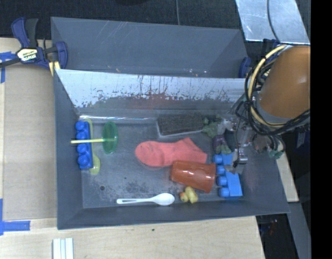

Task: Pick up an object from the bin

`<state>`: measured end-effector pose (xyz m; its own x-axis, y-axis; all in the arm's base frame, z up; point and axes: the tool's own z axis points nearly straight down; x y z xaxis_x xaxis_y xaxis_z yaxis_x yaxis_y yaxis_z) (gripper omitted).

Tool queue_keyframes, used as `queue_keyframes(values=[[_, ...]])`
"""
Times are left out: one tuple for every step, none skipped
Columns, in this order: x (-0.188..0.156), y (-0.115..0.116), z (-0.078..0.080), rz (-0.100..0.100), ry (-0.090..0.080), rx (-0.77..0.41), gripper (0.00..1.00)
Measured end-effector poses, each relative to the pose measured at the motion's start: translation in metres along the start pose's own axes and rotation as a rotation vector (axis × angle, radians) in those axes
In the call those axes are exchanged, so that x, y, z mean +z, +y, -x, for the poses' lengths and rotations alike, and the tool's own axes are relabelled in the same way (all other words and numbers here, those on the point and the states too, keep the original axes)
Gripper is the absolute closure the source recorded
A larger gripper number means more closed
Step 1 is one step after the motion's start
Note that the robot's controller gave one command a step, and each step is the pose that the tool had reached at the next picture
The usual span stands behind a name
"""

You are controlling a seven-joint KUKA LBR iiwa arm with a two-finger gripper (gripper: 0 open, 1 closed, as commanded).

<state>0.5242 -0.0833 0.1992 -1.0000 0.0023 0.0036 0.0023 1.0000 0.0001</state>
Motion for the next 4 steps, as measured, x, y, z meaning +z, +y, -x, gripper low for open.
queue_keyframes(values=[[-0.003,0.000,0.002,-0.001,-0.007,-0.002,0.00],[0.058,-0.002,-0.003,-0.001,-0.014,0.064,0.00],[0.083,0.007,-0.015,-0.001,-0.006,0.047,0.00],[0.083,0.006,-0.008,-0.002,-0.019,0.053,0.00]])
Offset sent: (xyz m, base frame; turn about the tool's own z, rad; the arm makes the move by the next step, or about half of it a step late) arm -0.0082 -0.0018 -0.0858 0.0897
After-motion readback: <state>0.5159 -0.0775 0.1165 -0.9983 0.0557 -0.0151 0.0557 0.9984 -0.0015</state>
